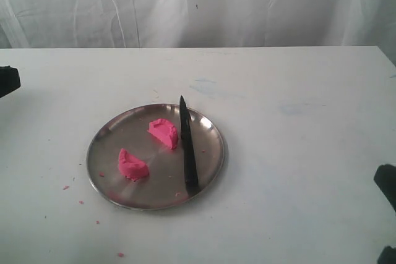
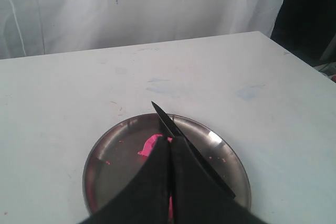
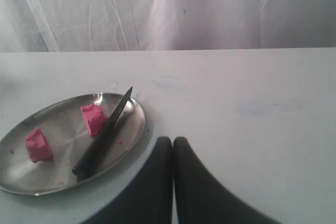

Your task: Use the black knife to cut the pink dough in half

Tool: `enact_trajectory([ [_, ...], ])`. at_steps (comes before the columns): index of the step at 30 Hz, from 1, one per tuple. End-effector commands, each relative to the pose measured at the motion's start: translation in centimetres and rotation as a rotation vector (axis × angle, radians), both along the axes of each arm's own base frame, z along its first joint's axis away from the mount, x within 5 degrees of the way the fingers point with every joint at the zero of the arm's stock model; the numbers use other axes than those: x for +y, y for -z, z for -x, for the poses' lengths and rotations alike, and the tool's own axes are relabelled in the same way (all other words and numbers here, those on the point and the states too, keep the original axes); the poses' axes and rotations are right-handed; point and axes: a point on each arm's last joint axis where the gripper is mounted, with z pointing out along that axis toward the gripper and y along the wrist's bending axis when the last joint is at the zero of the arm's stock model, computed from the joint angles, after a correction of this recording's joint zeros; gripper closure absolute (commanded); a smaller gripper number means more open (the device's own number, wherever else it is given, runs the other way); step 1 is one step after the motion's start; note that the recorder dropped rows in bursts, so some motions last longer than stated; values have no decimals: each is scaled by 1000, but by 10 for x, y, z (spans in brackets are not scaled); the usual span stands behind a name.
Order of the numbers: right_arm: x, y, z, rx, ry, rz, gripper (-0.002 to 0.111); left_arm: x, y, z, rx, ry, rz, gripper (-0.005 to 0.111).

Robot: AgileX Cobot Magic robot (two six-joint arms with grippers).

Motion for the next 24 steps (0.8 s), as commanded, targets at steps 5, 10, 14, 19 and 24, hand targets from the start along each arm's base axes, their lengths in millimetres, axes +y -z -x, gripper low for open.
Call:
enact_trajectory([
  [5,-5,6,13,-35,5,-9,108,0,0,2,-5,2,20,107],
  [10,-6,5,14,-47,5,-14,108,0,0,2,-5,2,20,107],
  [14,-6,5,14,-47,5,-14,108,0,0,2,-5,2,20,107],
  [19,-6,6,14,-46,5,-17,108,0,0,2,-5,2,20,107],
  [24,-6,6,14,-41,6,-29,108,0,0,2,-5,2,20,107],
])
